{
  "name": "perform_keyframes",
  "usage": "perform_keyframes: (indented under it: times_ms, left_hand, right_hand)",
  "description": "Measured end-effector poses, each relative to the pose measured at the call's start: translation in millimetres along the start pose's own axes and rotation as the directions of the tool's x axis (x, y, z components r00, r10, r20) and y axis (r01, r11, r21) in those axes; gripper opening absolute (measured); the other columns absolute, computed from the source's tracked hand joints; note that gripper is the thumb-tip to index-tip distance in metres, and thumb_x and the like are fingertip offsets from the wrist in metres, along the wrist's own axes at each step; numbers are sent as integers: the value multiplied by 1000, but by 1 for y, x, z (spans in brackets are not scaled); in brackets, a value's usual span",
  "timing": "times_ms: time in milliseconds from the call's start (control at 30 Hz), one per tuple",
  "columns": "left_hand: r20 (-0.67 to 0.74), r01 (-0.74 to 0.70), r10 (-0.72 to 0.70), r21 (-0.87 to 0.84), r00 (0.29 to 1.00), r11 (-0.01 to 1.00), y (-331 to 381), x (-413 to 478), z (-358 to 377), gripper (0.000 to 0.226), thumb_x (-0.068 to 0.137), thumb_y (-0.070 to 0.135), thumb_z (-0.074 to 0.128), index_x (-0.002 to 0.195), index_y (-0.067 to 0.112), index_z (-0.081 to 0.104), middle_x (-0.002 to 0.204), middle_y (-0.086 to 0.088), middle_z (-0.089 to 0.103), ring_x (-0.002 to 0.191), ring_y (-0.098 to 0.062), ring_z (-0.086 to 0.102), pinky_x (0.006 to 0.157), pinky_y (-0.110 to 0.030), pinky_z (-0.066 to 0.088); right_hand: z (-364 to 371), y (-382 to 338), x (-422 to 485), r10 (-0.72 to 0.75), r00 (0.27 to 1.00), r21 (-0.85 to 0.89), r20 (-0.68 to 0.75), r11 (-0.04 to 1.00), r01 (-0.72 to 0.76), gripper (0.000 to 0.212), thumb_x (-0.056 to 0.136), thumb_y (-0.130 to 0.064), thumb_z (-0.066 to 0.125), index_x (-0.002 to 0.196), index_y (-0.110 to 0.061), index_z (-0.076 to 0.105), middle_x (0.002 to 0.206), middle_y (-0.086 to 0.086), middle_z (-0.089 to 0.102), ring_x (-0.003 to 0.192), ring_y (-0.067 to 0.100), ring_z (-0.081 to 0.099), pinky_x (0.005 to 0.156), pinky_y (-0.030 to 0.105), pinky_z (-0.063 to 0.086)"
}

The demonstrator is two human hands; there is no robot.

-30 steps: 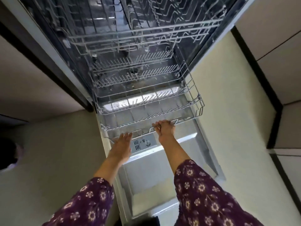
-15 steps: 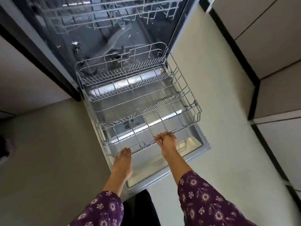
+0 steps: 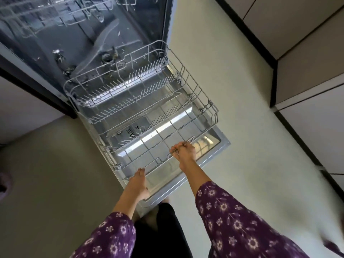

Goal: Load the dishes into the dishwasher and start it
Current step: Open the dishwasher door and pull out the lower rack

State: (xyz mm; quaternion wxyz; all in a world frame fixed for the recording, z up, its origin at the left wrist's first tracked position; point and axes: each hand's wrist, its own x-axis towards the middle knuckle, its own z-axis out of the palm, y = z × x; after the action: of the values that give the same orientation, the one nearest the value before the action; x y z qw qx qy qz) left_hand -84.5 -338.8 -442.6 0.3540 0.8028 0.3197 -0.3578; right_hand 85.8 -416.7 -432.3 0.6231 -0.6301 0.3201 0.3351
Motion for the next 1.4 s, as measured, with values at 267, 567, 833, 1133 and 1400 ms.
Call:
perform_keyframes:
  times_ms: [267,567,833,1133,1400]
  left_hand:
    - [96,-11,5,62,995,998,-1,-2,-11,81,94,9,51,151,9,-6,159,-9,-6,146,-26,5,119,-37,14]
    - [-288,-98,108,49,952,994,18,-4,-144,85,95,21,52,149,9,-12,157,-14,-16,144,-26,-14,117,-39,-3]
    - [-653,-108,130,74,746,991,19,-3,-331,92,92,20,58,149,7,-13,156,-13,-19,144,-25,-15,116,-34,-6]
    - [-779,9,142,186,610,983,-5,10,-428,90,91,13,57,148,3,-13,156,-16,-14,145,-27,-12,116,-33,-10]
    - [-757,105,115,236,643,966,3,11,-436,85,89,23,62,150,2,7,150,-17,22,143,-30,16,117,-41,1]
  right_hand:
    - [0,-8,4,84,996,-118,-4,990,-84,20,89,13,46,79,-4,52,71,12,58,61,20,57,73,36,59]
    - [106,-101,-33,-574,803,-964,-161,266,-3,75,84,-36,60,136,5,25,136,27,29,118,32,46,94,30,42]
    - [286,-210,-60,-271,881,-287,389,873,395,26,92,-5,45,68,-16,46,67,1,47,58,11,45,54,22,42]
    - [390,-250,-64,-131,873,51,470,991,121,13,92,-7,57,80,-3,58,75,10,59,69,19,59,79,33,56]
    - [395,-243,-61,-155,921,-1,358,986,167,16,91,-6,57,75,-5,58,66,7,58,49,13,53,62,28,53]
